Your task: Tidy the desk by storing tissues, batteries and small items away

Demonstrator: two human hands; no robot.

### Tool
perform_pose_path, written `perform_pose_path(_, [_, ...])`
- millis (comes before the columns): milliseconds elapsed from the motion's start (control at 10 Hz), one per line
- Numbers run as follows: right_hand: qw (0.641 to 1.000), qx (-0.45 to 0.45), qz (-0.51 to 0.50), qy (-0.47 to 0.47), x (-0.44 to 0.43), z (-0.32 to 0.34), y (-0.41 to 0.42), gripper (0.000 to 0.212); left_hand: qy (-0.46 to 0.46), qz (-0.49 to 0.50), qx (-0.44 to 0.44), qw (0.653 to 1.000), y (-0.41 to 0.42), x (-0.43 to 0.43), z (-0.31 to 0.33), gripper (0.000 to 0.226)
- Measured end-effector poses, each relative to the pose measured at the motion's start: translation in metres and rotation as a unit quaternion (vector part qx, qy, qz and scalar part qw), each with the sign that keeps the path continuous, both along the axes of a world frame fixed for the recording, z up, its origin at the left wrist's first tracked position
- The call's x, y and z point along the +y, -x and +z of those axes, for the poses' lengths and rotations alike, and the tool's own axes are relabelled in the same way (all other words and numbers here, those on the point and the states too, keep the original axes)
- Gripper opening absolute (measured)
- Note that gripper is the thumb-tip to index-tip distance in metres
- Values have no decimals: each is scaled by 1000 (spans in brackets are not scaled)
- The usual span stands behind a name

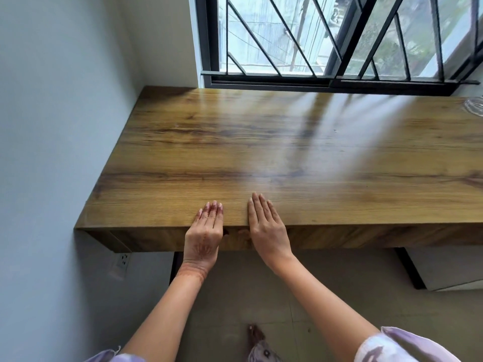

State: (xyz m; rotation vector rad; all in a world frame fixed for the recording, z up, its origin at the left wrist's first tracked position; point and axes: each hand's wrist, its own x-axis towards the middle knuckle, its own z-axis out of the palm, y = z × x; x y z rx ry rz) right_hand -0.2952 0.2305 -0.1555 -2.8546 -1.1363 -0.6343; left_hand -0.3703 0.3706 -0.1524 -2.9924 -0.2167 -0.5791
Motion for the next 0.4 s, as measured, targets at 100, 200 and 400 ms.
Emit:
perform_pose_path(100, [998,56,-5,8,1,4,3,54,5,25,36,999,-1,-5,5,74])
perform_pose_path(200, [992,120,-10,39,-3,19,7,65,12,59,74,995,-2,-15,14,82])
perform_pose_path(400, [971,234,39,13,-22,33,-2,89,11,52,67,996,-6,-40,23,92])
